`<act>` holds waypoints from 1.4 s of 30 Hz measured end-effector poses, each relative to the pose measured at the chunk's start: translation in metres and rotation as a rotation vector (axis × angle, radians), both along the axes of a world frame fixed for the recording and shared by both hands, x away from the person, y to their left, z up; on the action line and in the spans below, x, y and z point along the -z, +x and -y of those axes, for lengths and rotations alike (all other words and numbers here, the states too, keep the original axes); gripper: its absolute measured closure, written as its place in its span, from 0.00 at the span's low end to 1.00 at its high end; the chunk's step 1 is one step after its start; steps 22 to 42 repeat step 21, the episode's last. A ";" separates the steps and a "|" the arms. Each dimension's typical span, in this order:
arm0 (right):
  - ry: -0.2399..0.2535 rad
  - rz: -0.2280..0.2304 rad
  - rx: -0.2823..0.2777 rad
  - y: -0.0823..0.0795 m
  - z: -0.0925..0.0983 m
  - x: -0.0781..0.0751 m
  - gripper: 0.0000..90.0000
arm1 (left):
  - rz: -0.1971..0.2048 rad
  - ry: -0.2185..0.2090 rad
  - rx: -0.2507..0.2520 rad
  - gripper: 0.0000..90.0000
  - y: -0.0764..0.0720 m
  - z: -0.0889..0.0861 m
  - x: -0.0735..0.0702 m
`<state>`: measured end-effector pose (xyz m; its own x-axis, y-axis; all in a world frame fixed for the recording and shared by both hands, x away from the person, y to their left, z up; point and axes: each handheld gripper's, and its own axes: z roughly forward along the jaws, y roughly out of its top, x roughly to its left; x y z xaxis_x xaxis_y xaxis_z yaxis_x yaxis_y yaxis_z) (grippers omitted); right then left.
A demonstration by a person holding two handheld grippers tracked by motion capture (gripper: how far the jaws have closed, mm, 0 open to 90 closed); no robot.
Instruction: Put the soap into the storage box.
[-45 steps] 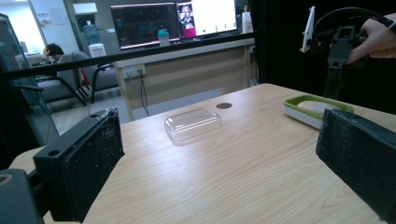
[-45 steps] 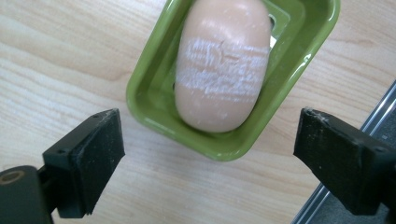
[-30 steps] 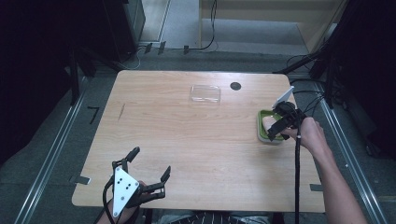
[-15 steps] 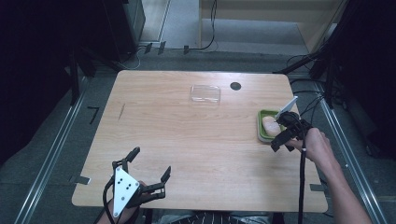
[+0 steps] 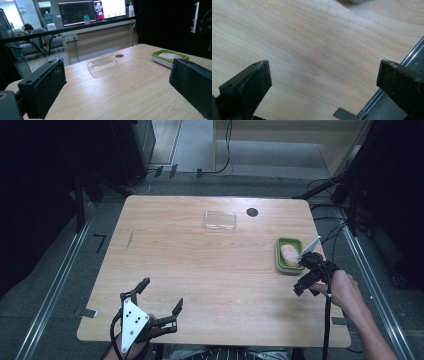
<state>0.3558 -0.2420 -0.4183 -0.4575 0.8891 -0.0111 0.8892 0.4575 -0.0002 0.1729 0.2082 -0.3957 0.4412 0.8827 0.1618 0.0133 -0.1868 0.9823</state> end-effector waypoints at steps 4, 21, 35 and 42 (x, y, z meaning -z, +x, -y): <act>-0.009 -0.001 -0.012 -0.010 0.001 0.003 0.00 | 0.000 -0.001 -0.001 0.01 0.000 0.000 0.000; -0.016 -0.020 -0.024 -0.034 0.010 0.028 0.10 | 0.002 0.006 0.000 0.01 0.001 0.001 0.000; -0.016 -0.020 -0.024 -0.034 0.010 0.028 0.10 | 0.002 0.006 0.000 0.01 0.001 0.001 0.000; -0.016 -0.020 -0.024 -0.034 0.010 0.028 0.10 | 0.002 0.006 0.000 0.01 0.001 0.001 0.000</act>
